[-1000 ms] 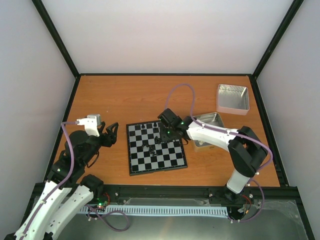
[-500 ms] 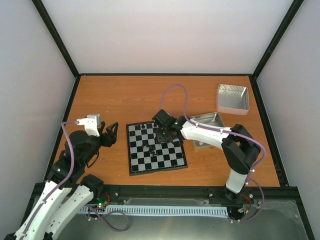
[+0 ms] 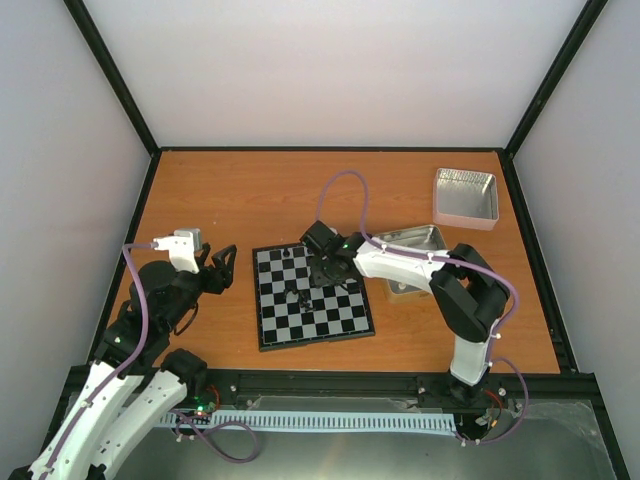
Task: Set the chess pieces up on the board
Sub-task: Pick up the chess piece from the chessboard.
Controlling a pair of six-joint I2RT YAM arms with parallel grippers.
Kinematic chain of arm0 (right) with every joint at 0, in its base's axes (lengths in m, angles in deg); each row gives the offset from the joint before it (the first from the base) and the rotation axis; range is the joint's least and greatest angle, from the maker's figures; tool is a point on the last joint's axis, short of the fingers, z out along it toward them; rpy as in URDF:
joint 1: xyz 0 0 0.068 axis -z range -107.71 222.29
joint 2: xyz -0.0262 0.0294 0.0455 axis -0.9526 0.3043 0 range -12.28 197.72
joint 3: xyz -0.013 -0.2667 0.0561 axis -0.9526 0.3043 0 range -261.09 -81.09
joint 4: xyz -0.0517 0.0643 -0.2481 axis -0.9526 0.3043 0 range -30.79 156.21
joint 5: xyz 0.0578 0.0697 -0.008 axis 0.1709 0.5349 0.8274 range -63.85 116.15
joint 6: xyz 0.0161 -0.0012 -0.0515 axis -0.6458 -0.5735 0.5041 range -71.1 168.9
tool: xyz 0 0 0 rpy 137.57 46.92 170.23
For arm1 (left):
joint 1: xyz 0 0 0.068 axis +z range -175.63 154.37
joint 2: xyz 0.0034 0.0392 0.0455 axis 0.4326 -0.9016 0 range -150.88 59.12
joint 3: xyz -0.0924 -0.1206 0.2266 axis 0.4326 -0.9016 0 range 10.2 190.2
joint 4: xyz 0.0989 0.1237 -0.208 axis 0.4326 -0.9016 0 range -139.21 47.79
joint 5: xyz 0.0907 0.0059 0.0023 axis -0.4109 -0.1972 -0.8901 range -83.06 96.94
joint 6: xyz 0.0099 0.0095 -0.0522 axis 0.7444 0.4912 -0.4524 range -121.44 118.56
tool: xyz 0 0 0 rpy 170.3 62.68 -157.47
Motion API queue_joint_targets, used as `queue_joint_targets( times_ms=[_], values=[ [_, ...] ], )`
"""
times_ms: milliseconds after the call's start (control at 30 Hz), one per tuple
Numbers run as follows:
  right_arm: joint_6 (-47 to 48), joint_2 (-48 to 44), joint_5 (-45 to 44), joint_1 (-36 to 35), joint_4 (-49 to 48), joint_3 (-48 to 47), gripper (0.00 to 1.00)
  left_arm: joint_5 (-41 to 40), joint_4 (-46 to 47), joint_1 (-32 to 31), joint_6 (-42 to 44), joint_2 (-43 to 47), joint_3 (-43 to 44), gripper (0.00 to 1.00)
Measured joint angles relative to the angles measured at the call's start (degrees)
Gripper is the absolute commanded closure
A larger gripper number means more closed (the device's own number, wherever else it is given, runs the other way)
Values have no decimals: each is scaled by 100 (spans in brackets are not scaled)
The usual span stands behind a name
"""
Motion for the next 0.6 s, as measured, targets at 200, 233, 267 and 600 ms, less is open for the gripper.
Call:
queue_joint_targets(
  times_ms=[200,233,267,600],
  values=[
    [35,42,-85,0,-22,-48,94,-2,0,0,0,0,0,32],
    [37,42,-118,0,-24,-48,94,-4,0,0,0,0,0,32],
    [39,37,-151,0,-28,-46,93,-7,0,0,0,0,0,32],
    [17,-507,-490,44,-302,2,92,-63,0,0,-2,0,0,32]
  ],
)
